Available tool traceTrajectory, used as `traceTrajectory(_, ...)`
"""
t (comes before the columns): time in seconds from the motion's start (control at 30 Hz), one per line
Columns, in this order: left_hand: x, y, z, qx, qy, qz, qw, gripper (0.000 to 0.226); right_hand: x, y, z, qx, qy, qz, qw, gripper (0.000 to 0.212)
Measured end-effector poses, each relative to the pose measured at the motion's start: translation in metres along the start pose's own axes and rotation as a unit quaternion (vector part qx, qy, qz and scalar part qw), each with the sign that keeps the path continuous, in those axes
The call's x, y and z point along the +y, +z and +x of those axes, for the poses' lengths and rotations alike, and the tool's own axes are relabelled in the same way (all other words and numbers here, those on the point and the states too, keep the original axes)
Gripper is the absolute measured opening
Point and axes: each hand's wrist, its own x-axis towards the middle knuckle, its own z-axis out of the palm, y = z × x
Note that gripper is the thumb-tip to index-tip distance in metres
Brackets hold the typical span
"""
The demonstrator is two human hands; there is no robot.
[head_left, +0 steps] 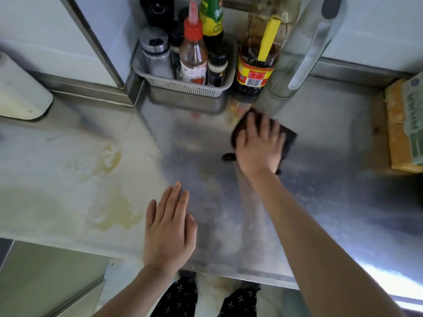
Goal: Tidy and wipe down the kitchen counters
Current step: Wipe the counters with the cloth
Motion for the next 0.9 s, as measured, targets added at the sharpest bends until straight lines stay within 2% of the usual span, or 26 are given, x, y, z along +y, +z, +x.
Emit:
traceTrajectory(0.07,0.000,-0.001,0.000,-0.009,0.000,0.003,1.000,0.052,-0.024,0.007,-0.019,-0.040,-0.155,-0.023,0.987,0.052)
traceTrajectory(0.13,0.000,-0.002,-0.001,-0.021,-0.002,0.007,1.000,0.053,-0.020,0.005,-0.021,-0.078,-0.244,-0.059,0.965,0.052)
traceTrajectory(0.2,-0.001,-0.002,-0.001,-0.030,-0.004,0.006,1.000,0.053,0.006,-0.001,-0.011,-0.060,-0.219,-0.069,0.971,0.054)
traceTrajectory(0.33,0.000,-0.002,0.000,-0.028,-0.005,0.003,1.000,0.053,0.040,-0.005,-0.024,-0.013,-0.012,-0.028,0.999,0.055)
traceTrajectory(0.37,0.000,-0.002,0.000,-0.027,-0.003,0.003,1.000,0.053,0.034,-0.002,-0.038,-0.004,0.002,-0.022,1.000,0.054)
traceTrajectory(0.4,0.000,-0.002,-0.001,-0.027,-0.003,0.001,1.000,0.053,0.024,0.000,-0.054,-0.003,-0.027,-0.023,0.999,0.054)
traceTrajectory(0.47,0.000,-0.003,-0.001,-0.028,-0.005,0.000,1.000,0.053,0.007,0.006,-0.088,-0.037,-0.182,-0.048,0.981,0.053)
traceTrajectory(0.5,0.000,-0.004,0.000,-0.029,-0.004,0.001,1.000,0.053,0.007,0.009,-0.102,-0.054,-0.268,-0.075,0.959,0.052)
traceTrajectory(0.53,0.001,-0.004,0.000,-0.028,-0.003,0.001,1.000,0.053,0.013,0.007,-0.110,-0.069,-0.325,-0.097,0.938,0.051)
traceTrajectory(0.57,0.001,-0.005,0.000,-0.027,-0.002,-0.001,1.000,0.052,0.023,0.003,-0.112,-0.078,-0.339,-0.104,0.932,0.051)
traceTrajectory(0.63,0.002,-0.005,-0.001,-0.023,0.002,-0.007,1.000,0.052,0.050,-0.003,-0.113,-0.067,-0.256,-0.091,0.960,0.053)
traceTrajectory(0.7,0.002,-0.005,-0.001,-0.019,0.005,-0.014,1.000,0.052,0.070,-0.008,-0.123,-0.047,-0.085,-0.057,0.994,0.054)
traceTrajectory(0.77,0.002,-0.005,-0.002,-0.016,0.008,-0.019,1.000,0.053,0.067,-0.006,-0.147,-0.027,0.026,-0.028,0.999,0.054)
traceTrajectory(0.8,0.002,-0.005,-0.002,-0.014,0.011,-0.020,1.000,0.053,0.059,-0.004,-0.163,-0.032,0.022,-0.030,0.999,0.053)
traceTrajectory(0.9,0.001,-0.004,-0.002,-0.016,0.015,-0.023,0.999,0.054,0.051,0.002,-0.203,-0.070,-0.137,-0.081,0.985,0.051)
